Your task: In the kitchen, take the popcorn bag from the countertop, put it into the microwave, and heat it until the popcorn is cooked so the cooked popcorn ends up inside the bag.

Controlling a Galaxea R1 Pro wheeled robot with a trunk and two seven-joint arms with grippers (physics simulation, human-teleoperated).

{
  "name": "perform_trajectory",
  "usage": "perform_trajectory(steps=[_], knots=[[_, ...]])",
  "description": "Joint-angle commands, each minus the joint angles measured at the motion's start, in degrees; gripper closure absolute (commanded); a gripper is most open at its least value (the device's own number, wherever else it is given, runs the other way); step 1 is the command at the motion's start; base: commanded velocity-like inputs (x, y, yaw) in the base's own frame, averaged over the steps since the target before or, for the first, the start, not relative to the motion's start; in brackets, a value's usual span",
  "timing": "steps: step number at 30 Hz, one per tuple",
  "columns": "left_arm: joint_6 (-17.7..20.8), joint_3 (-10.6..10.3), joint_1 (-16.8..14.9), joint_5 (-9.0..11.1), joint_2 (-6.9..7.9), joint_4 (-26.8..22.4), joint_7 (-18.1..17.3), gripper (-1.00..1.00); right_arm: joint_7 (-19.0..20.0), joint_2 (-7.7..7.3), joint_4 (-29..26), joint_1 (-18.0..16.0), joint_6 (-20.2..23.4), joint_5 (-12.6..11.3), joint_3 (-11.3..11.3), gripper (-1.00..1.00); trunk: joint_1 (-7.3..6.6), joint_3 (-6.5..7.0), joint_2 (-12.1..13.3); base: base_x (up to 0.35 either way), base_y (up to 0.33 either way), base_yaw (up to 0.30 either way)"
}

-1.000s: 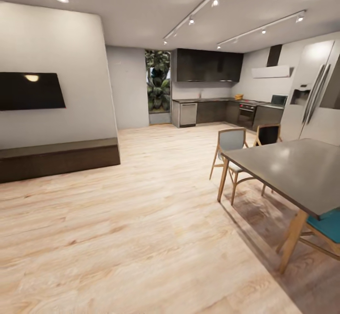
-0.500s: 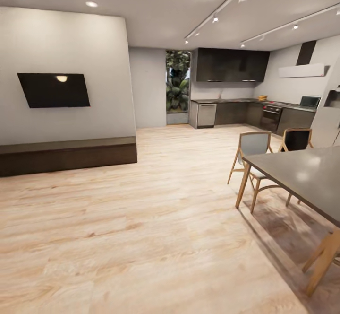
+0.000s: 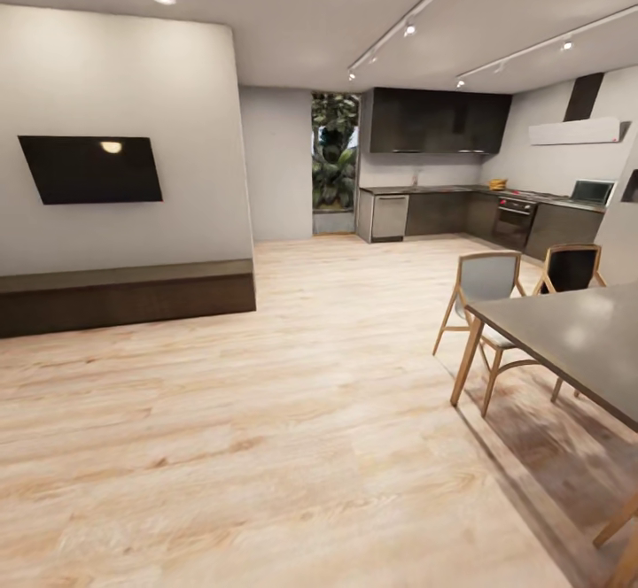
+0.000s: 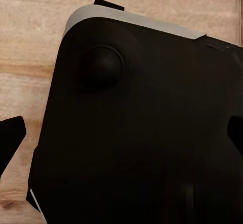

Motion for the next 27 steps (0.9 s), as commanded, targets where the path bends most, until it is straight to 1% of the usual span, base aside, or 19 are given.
perform_trajectory(steps=[1,6,12,18,27], knots=[[-0.1,0.0,0.0,0.3,-0.01,0.0,0.0,-1.0,0.0,-0.01,0.0,0.0,-0.1,0.3,0.3,-1.0,0.03,-0.05,0.0,0.326,0.0,0.0],[-0.1,0.0,0.0,0.3,-0.01,0.0,0.0,-1.0,-0.1,0.0,0.0,0.0,-0.1,0.3,0.3,-1.0,0.03,-0.05,0.0,0.326,0.0,0.0],[-0.1,0.0,0.0,0.3,-0.05,0.0,0.0,-1.0,-0.1,0.44,0.0,0.0,-0.4,0.2,-0.2,-1.0,0.03,-0.05,0.0,0.326,0.0,0.0],[-0.3,0.0,0.0,0.3,-0.18,0.0,0.0,-1.0,-0.1,0.18,0.0,0.0,-0.4,0.0,-0.2,-1.0,0.03,-0.05,0.0,0.326,0.0,0.0],[-0.5,0.0,0.0,0.4,-0.27,0.1,0.1,-1.0,-0.1,0.29,0.0,0.0,-0.4,0.0,-0.3,-1.0,0.03,-0.05,0.0,0.326,0.0,0.0]])
